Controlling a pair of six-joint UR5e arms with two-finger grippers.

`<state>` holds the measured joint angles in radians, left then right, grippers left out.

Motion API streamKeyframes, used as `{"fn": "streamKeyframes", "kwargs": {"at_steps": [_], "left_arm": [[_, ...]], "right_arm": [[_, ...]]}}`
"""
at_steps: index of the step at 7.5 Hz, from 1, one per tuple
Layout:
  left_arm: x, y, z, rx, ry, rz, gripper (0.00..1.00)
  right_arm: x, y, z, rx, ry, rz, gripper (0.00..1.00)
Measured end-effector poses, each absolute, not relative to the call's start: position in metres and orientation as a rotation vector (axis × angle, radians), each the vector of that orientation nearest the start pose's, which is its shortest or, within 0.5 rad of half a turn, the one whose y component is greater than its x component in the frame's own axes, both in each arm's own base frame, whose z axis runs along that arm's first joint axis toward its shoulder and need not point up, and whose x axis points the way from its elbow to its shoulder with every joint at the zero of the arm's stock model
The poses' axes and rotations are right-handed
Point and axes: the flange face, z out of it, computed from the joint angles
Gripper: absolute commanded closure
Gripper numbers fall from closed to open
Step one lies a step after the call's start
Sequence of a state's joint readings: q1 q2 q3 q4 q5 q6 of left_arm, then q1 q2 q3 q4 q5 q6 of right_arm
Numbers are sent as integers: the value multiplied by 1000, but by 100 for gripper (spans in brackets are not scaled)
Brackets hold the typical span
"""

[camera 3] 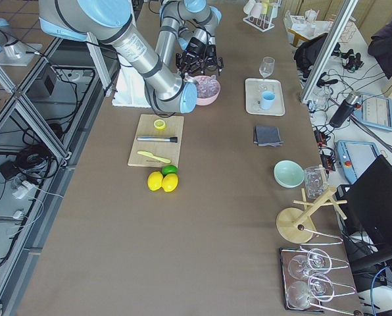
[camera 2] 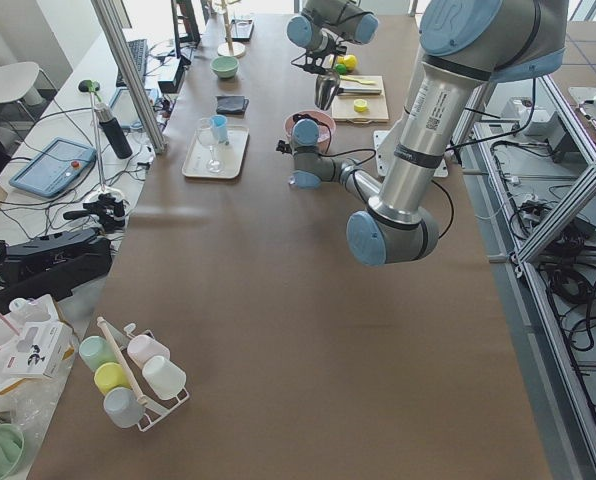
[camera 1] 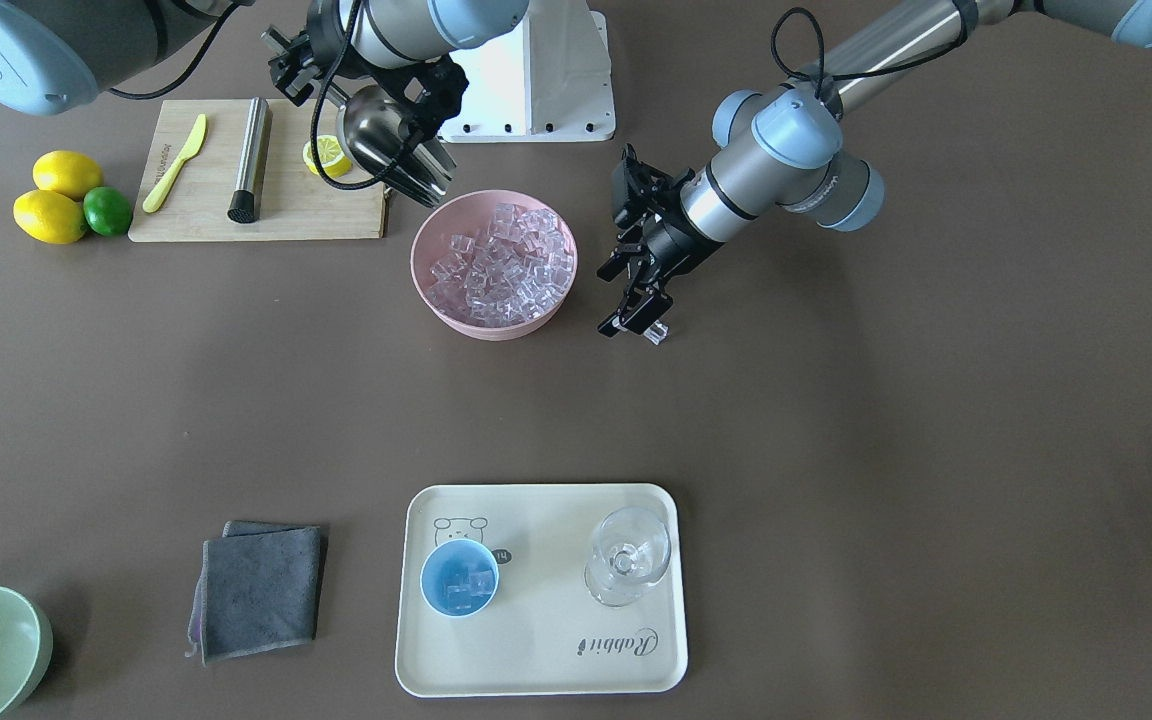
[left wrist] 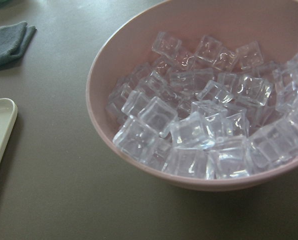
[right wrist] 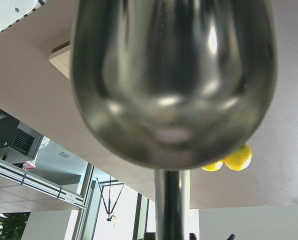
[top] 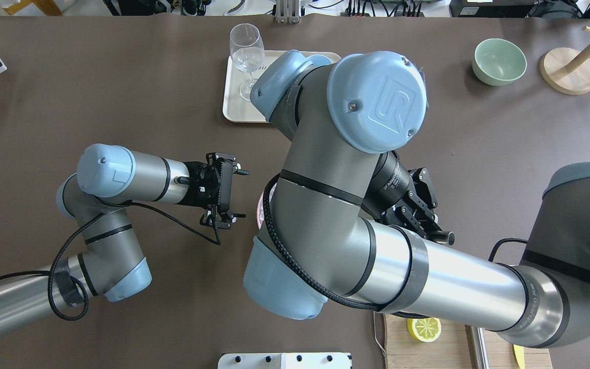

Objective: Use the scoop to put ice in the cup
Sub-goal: 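Swing the scoop over the pink bowl and lower it into the ice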

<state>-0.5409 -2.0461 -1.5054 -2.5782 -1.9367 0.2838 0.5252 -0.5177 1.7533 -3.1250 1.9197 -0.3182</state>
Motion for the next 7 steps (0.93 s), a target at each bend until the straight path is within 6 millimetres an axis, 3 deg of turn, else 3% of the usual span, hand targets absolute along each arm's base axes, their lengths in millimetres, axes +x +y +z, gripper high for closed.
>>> {"fn": "streamKeyframes", "kwargs": {"at_steps": [7], "left_arm": [[522,-399,313,1328,909,1341,2]], "right_arm": [[-486,-399,140,-497,-171,-1279,100]]}}
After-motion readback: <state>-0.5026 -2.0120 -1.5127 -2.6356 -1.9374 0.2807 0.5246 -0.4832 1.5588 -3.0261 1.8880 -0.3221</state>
